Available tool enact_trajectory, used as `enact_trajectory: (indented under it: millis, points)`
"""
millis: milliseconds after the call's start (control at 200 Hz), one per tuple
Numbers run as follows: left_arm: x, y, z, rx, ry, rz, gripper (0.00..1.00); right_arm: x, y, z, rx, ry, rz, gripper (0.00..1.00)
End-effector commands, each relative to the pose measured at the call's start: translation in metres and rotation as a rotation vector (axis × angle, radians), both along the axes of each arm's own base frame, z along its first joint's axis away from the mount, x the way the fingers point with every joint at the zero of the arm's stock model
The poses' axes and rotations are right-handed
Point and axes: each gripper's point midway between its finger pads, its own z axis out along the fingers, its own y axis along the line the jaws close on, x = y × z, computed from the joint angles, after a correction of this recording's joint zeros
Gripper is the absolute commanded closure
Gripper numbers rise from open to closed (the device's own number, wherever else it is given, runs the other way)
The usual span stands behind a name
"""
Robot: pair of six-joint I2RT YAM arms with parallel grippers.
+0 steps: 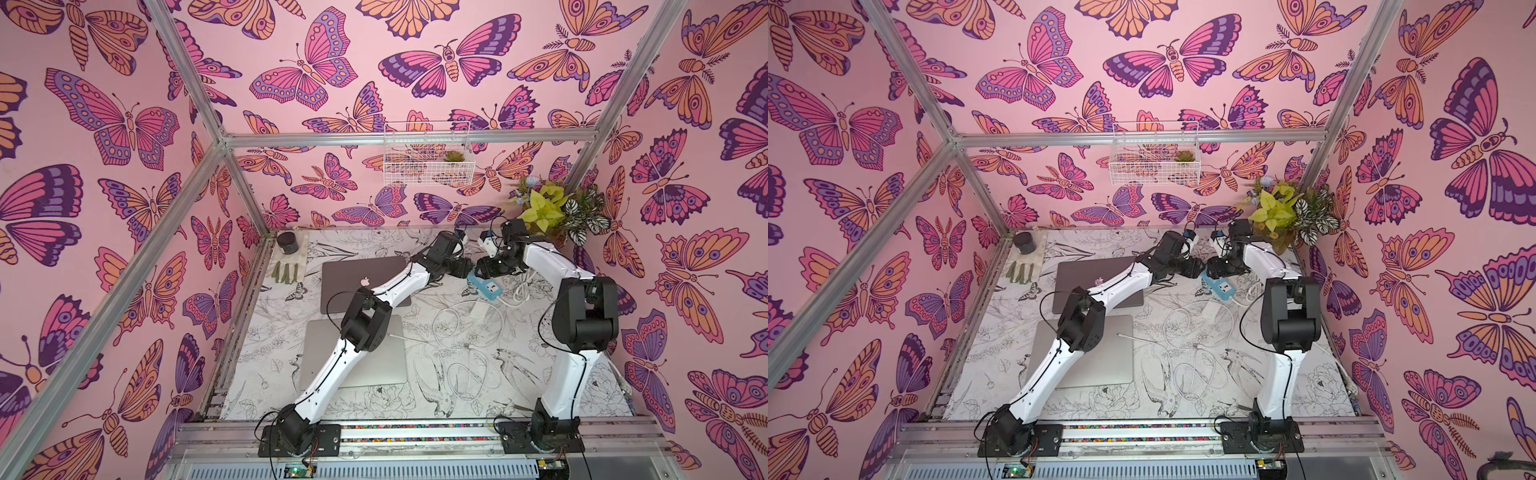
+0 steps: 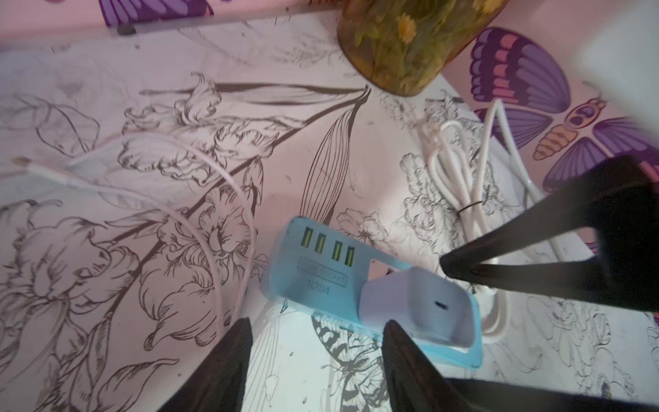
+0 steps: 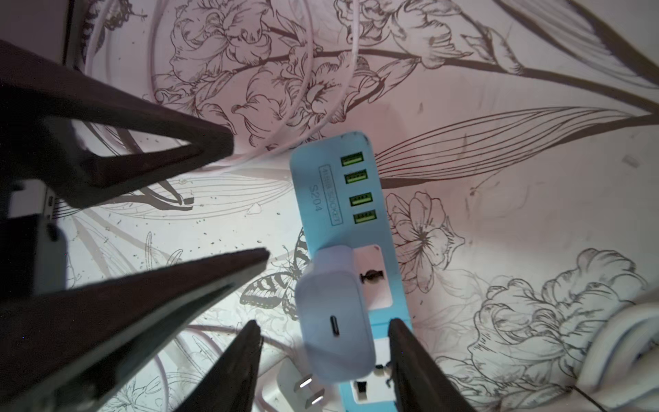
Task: Unplug the laptop charger
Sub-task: Remove the plug from the socket.
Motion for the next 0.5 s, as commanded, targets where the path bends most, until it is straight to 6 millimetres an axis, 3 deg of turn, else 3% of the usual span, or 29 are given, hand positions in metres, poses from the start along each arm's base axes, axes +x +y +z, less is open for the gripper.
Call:
enact_trajectory:
  millis: [0, 255, 491]
  points:
    - [0.003, -0.001, 0.009, -0.031, 0.027, 0.026, 0.4, 0.004, 0.009, -0.002, 0.034, -0.002, 0.037, 0.51]
    - [0.002, -0.013, -0.015, -0.079, 0.097, 0.02, 0.43, 0.006, 0.007, -0.007, 0.013, -0.011, 0.045, 0.68]
    - [-0.005, -0.019, -0.035, -0.087, 0.145, 0.016, 0.5, 0.009, 0.001, 0.001, -0.03, -0.036, 0.042, 0.82]
